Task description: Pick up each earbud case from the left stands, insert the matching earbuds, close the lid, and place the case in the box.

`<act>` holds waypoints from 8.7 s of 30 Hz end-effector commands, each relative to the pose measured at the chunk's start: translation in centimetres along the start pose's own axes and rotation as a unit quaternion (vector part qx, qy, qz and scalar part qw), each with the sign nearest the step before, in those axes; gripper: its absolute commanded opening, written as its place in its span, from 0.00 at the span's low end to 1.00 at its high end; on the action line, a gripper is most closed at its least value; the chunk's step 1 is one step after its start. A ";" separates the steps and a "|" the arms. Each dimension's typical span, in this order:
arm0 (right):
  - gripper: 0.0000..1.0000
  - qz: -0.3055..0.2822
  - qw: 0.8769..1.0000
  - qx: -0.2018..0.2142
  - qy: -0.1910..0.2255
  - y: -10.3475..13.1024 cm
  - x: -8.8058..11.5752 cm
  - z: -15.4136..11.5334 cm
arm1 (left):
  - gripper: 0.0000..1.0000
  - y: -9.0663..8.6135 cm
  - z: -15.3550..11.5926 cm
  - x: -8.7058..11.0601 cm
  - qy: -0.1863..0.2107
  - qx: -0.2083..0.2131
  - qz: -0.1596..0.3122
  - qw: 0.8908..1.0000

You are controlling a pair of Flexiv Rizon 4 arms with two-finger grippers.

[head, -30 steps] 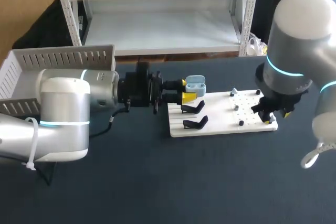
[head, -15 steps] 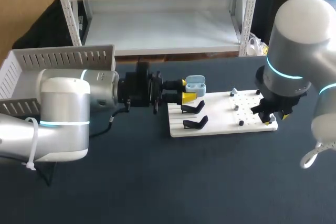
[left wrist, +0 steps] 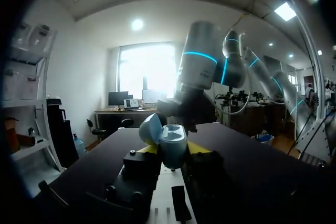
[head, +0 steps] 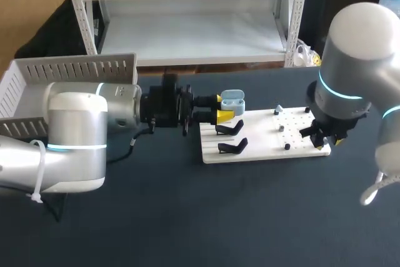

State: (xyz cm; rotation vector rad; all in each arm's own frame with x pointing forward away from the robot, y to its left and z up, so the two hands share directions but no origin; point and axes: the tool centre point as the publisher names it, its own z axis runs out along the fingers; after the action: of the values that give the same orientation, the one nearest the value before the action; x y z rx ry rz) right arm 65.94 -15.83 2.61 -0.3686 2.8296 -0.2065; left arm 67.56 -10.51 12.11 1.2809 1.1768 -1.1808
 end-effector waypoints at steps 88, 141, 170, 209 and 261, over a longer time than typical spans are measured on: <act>0.00 0.036 0.996 -0.006 0.081 12.5 -3.9 -18.3 | 0.00 -1.3 0.2 0.7 0.000 0.015 0.002 1.000; 0.00 0.269 0.954 -0.013 0.130 15.4 -5.8 -17.8 | 0.00 -2.4 1.3 1.3 -0.007 0.012 0.022 1.000; 0.00 0.279 0.951 -0.001 0.135 16.5 -6.6 -16.8 | 0.00 -2.2 1.4 1.4 0.003 -0.002 0.028 1.000; 0.00 0.277 0.951 0.043 0.132 17.2 -7.1 -15.4 | 0.00 -2.2 1.4 1.4 0.003 -0.002 0.028 1.000; 0.43 0.287 0.950 0.008 0.124 16.4 -6.3 -17.3 | 0.00 -2.2 1.4 1.4 0.003 -0.002 0.028 1.000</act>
State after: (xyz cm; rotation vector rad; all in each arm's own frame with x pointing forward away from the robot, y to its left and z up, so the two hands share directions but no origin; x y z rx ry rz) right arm 64.50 4.70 16.69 0.5274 3.0432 -0.2313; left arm 65.53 -11.72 10.56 1.3120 1.1373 -1.1409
